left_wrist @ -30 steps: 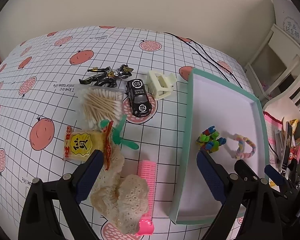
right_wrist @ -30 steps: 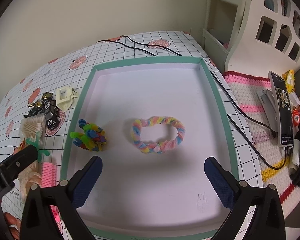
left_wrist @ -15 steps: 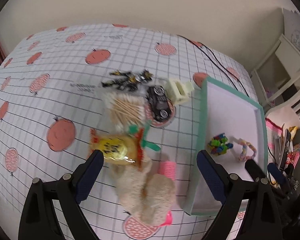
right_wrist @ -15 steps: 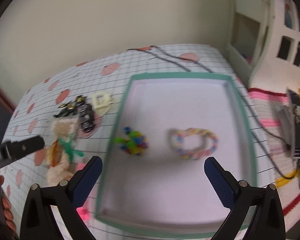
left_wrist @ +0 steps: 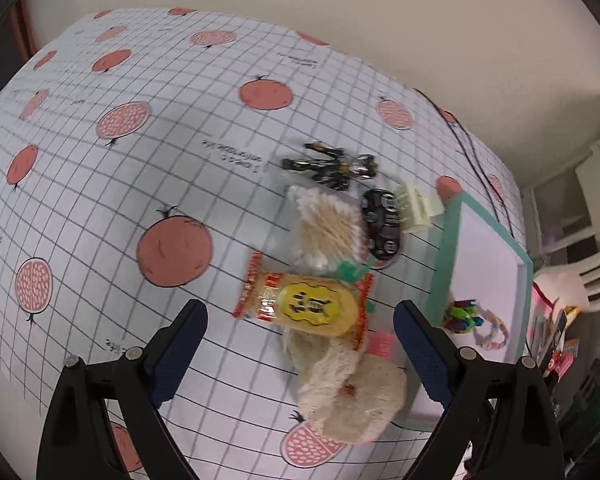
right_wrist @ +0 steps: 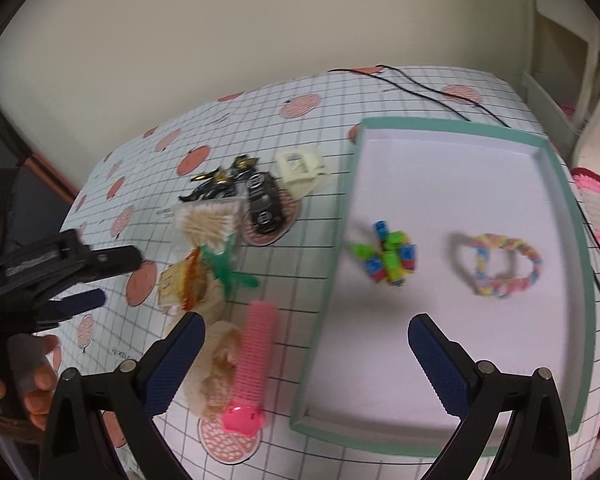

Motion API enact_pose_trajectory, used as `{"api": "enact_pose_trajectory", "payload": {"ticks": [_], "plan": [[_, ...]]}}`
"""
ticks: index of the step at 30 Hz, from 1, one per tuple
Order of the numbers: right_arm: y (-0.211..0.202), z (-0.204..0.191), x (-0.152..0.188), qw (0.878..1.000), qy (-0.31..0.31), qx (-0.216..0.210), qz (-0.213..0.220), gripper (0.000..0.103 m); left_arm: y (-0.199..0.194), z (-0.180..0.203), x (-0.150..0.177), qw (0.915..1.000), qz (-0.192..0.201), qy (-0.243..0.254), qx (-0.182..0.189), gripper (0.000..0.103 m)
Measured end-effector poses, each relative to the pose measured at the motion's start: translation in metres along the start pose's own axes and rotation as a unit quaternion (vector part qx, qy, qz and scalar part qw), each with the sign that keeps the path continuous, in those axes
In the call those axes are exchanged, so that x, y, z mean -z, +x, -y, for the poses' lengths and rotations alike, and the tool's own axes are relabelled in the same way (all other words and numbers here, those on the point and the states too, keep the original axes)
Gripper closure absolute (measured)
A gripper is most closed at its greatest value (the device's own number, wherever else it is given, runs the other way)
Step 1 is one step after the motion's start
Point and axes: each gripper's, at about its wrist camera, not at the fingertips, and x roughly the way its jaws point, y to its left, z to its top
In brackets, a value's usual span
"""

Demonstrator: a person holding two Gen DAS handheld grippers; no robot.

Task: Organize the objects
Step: 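Move both grippers back toward the snack packet and lace cloth, then grasp the lace cloth with the right gripper while the left grasps the snack packet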

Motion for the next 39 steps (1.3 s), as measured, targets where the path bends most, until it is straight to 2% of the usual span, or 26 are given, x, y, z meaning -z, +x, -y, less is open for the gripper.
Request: {"api": "enact_pose_trajectory", "payload": {"ticks": [4, 7, 10, 13, 17, 21, 24, 25, 27, 29, 35, 39], "plan": [[0.009, -0.016, 0.004, 0.999, -0.029, -0.009, -0.019, 0.000, 0.013, -0.014, -0.002, 0.9994, -0.018, -0.028, -0.006, 0.009], [0.014, -0.025, 0.007, 0.998, -0.047, -0.011, -0.031, 0.004, 0.025, -0.022, -0.003, 0.9984, -0.032, -0.041, 0.020, 0.009], [0.018, -0.032, 0.008, 0.997, -0.062, -0.014, -0.040, 0.011, 0.026, -0.025, -0.004, 0.9979, -0.027, -0.051, 0.031, 0.009], [0.023, -0.038, 0.010, 0.996, -0.074, -0.019, -0.054, 0.022, 0.028, -0.025, -0.005, 0.9983, -0.024, -0.047, 0.024, 0.009], [0.025, -0.043, 0.014, 0.993, -0.089, -0.027, -0.067, 0.038, 0.034, -0.031, -0.002, 0.9962, -0.051, -0.065, 0.026, 0.009], [0.027, -0.045, 0.016, 0.992, -0.092, -0.041, -0.078, 0.055, 0.032, -0.031, -0.002, 0.9959, -0.045, -0.071, 0.034, 0.009], [0.028, -0.047, 0.017, 0.991, -0.094, -0.049, -0.083, 0.064, 0.028, -0.026, -0.002, 0.9964, -0.033, -0.068, 0.039, 0.009], [0.028, -0.048, 0.018, 0.991, -0.097, -0.048, -0.084, 0.066, 0.027, -0.024, -0.002, 0.9965, -0.031, -0.065, 0.042, 0.009], [0.027, -0.050, 0.018, 0.990, -0.104, -0.043, -0.084, 0.078, 0.026, -0.021, -0.001, 0.9967, -0.031, -0.057, 0.048, 0.009], [0.027, -0.051, 0.018, 0.990, -0.106, -0.042, -0.084, 0.084, 0.029, -0.017, 0.002, 0.9971, -0.036, -0.048, 0.048, 0.009], [0.027, -0.049, 0.021, 0.988, -0.113, -0.039, -0.094, 0.085, 0.041, -0.014, 0.007, 0.9959, -0.051, -0.055, 0.050, 0.009], [0.026, -0.048, 0.022, 0.988, -0.113, -0.040, -0.095, 0.085, 0.045, -0.016, 0.003, 0.9961, -0.029, -0.072, 0.042, 0.009]]}}
